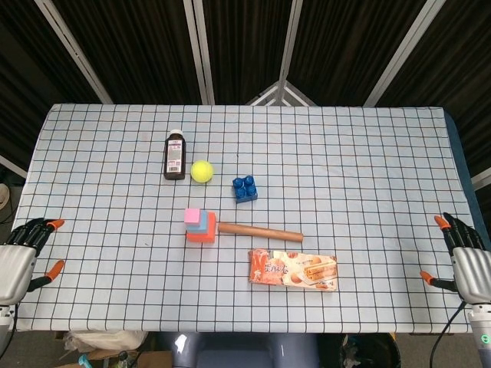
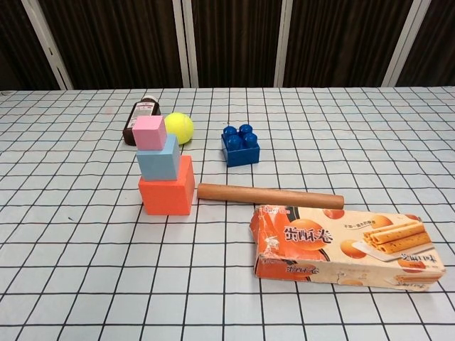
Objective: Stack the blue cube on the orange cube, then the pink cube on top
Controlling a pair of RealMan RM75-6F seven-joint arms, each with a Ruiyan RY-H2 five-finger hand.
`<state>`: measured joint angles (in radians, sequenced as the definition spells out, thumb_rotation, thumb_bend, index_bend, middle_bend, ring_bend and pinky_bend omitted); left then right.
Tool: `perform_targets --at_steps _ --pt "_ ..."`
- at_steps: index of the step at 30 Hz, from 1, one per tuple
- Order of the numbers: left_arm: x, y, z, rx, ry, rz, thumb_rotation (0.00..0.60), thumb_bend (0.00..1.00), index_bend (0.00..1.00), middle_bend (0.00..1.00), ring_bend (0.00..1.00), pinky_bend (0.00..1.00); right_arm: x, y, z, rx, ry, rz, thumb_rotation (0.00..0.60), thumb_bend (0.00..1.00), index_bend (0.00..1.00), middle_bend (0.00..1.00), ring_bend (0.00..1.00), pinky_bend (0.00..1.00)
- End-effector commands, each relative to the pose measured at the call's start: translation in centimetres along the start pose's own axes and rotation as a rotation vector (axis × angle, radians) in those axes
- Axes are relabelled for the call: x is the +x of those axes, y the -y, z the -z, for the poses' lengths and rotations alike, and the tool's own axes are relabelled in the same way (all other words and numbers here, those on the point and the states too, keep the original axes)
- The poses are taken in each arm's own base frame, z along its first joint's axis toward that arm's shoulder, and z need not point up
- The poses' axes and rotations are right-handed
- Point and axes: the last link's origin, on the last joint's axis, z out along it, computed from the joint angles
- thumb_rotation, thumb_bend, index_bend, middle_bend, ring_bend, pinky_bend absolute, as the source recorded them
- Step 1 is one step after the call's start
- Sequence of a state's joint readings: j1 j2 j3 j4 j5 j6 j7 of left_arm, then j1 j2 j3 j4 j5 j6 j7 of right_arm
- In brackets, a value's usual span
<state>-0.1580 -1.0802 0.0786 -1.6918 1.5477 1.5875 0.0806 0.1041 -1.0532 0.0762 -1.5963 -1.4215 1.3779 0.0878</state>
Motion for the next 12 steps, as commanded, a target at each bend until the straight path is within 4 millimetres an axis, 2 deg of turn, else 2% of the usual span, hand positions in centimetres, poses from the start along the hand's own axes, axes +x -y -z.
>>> perform_targets --at_steps 1,12 --pt "-0.40 0.64 0.42 0.011 -0.006 0.021 0.600 0.33 0.17 0.19 0.15 0.20 -0.04 0.11 0.00 0.005 -0.009 0.008 0.600 0.13 0.00 0.01 0.01 0.10" --pt "-0.52 1.11 0.76 0.045 0.009 0.012 0.600 0.33 0.17 0.20 0.15 0.20 -0.28 0.40 -0.22 0.004 -0.017 0.026 0.600 0.13 0.00 0.01 0.01 0.10"
